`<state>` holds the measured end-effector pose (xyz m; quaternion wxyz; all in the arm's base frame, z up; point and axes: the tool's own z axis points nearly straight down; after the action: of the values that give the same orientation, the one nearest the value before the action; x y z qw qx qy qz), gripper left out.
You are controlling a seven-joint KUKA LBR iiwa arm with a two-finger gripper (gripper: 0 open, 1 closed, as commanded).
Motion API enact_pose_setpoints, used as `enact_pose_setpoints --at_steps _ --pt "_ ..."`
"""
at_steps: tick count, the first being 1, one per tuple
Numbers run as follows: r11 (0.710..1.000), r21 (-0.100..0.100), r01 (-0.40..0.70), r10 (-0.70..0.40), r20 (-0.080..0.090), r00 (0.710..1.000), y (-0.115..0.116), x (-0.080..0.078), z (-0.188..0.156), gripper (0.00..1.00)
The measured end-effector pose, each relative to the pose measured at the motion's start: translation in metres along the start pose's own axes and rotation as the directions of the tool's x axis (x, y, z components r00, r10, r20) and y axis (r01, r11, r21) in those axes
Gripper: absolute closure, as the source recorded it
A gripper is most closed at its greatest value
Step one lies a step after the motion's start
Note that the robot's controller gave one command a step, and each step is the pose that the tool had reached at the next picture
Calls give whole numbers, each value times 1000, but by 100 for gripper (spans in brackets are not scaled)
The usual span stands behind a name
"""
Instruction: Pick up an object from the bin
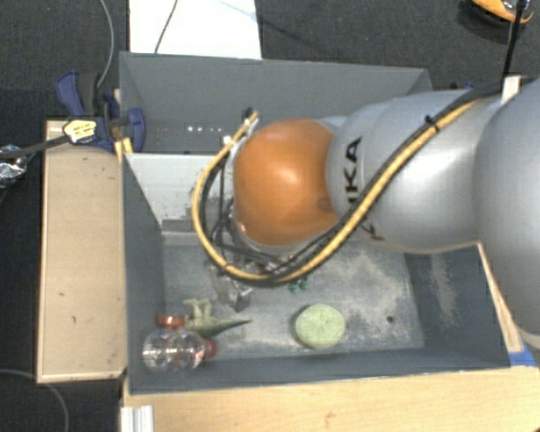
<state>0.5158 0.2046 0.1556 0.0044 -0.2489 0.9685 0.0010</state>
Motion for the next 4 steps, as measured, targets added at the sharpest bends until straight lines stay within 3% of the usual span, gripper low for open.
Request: enact_pose_setpoints --at_steps 1,3,4 --pt "1000 -1 -25 25 -9 1000 -2 -16 -37 0" --pt "1000 1 23 -23 -1 1000 8 -11 -18 0" --pt "998 -3 60 -60 -8 998 33 9 25 0"
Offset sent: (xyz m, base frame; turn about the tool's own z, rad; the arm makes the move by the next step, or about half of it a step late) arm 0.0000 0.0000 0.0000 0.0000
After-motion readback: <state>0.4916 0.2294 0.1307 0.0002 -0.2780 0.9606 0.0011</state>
